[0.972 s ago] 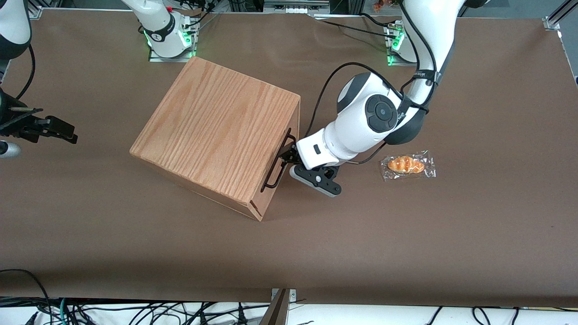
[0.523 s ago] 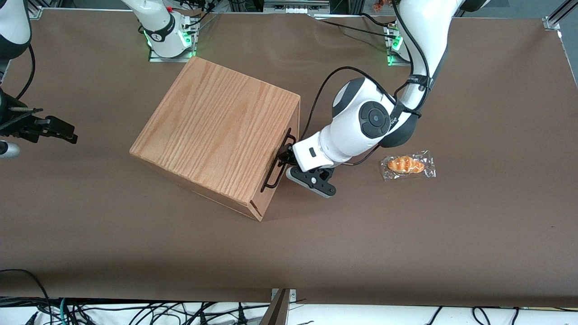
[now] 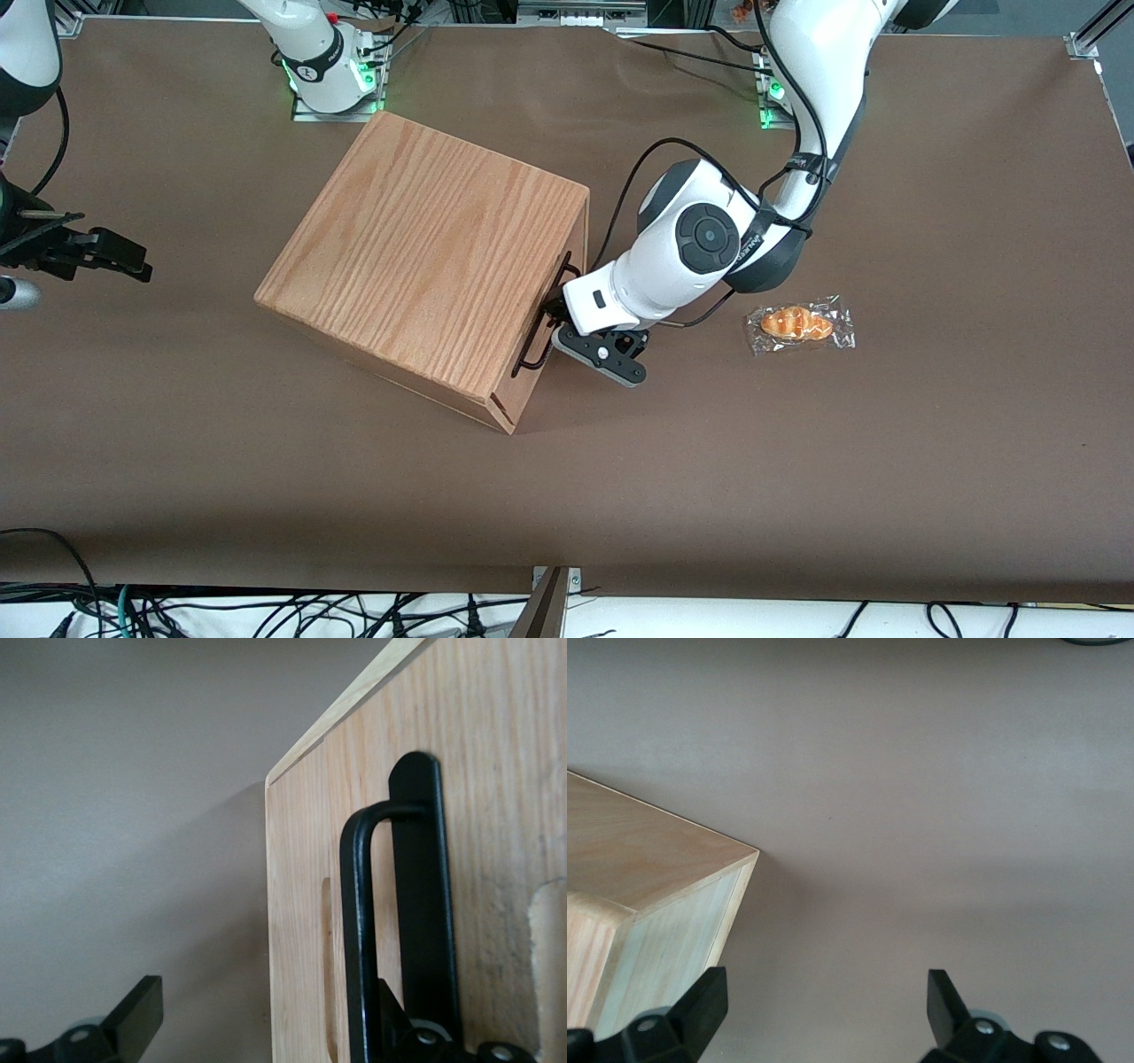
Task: Open top drawer with left arm
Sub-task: 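Pull the handle with the left gripper, sliding the drawer out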
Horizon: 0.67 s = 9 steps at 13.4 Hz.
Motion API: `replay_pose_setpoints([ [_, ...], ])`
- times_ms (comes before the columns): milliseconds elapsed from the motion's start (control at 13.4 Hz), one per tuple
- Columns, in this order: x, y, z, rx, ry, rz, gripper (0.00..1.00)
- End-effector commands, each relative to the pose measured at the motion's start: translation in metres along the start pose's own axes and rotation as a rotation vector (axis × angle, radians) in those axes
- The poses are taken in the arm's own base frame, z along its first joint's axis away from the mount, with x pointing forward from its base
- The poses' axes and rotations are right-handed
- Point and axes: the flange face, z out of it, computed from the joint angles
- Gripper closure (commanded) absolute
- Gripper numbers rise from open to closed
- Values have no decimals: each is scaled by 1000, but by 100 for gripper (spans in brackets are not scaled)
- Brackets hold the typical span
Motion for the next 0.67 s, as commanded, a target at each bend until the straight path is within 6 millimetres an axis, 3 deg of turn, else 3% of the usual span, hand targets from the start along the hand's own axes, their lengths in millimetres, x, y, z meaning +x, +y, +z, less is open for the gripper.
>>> replay_pose_setpoints([
  [0, -5, -27, 2, 84, -47, 21, 0],
  [299, -3, -68, -13, 143, -86, -5, 0],
  [598, 3, -131, -31, 152, -78, -53, 0],
])
